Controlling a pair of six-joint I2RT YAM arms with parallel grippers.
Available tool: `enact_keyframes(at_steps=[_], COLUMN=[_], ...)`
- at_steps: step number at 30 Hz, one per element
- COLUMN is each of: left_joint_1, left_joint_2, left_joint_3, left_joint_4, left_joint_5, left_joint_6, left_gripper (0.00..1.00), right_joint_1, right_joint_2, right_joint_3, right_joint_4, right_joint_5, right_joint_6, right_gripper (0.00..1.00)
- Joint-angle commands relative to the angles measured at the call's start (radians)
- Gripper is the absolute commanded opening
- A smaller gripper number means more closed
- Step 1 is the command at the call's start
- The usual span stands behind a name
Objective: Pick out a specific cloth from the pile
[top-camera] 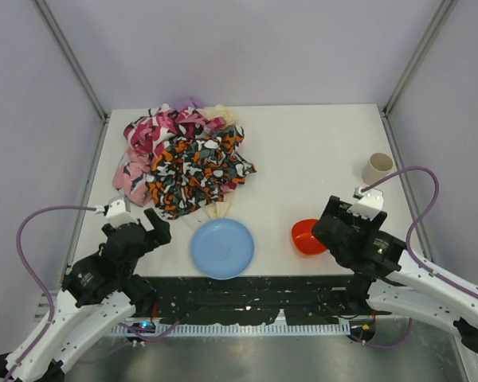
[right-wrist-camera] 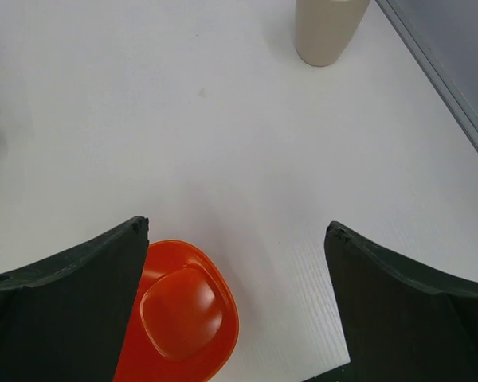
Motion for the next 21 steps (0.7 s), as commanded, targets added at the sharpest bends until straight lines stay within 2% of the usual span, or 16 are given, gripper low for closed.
enact_keyframes(at_steps=[1,5,7,9,12,13,15,18,21], left_joint_1=[0.003,0.003,0.000,0.000,-0.003,-0.003,-0.003,0.005,0.005], left_joint_2=[0.088,0.274,0.402,0.553,0.797,0.875,1.094,1.347,1.519], left_joint_3=[0.039,0.145,0.215,0.312,0.445,0.497,0.611,0.787,0.872], left_joint_4=[0.120,0.299,0.396,0.424,0.372,0.323,0.214,0.065,-0.004], left_joint_5=[0.042,0.162,0.304,0.447,0.518,0.523,0.407,0.307,0.290], left_joint_6=[0.049,0.250,0.439,0.649,0.984,1.079,1.204,1.264,1.304], left_gripper=[1.00,1.00,1.00,1.00,1.00,1.00,1.00,1.00,1.00], right_joint_1=[0.000,0.000,0.000,0.002,0.000,0.000,0.000,0.000,0.000], right_joint_2=[-0.027,-0.073,-0.101,-0.133,-0.188,-0.213,-0.260,-0.331,-0.380], right_joint_3=[0.022,-0.035,-0.067,-0.084,-0.116,-0.125,-0.158,-0.184,-0.204], right_joint_4=[0.063,0.166,0.216,0.247,0.293,0.308,0.328,0.365,0.376], right_joint_5=[0.038,-0.011,-0.037,-0.064,-0.100,-0.106,-0.123,-0.126,-0.120], right_joint_6=[-0.023,-0.130,-0.178,-0.213,-0.259,-0.270,-0.287,-0.318,-0.327], right_gripper=[0.95,0.95,0.95,0.95,0.95,0.95,0.95,0.95,0.95])
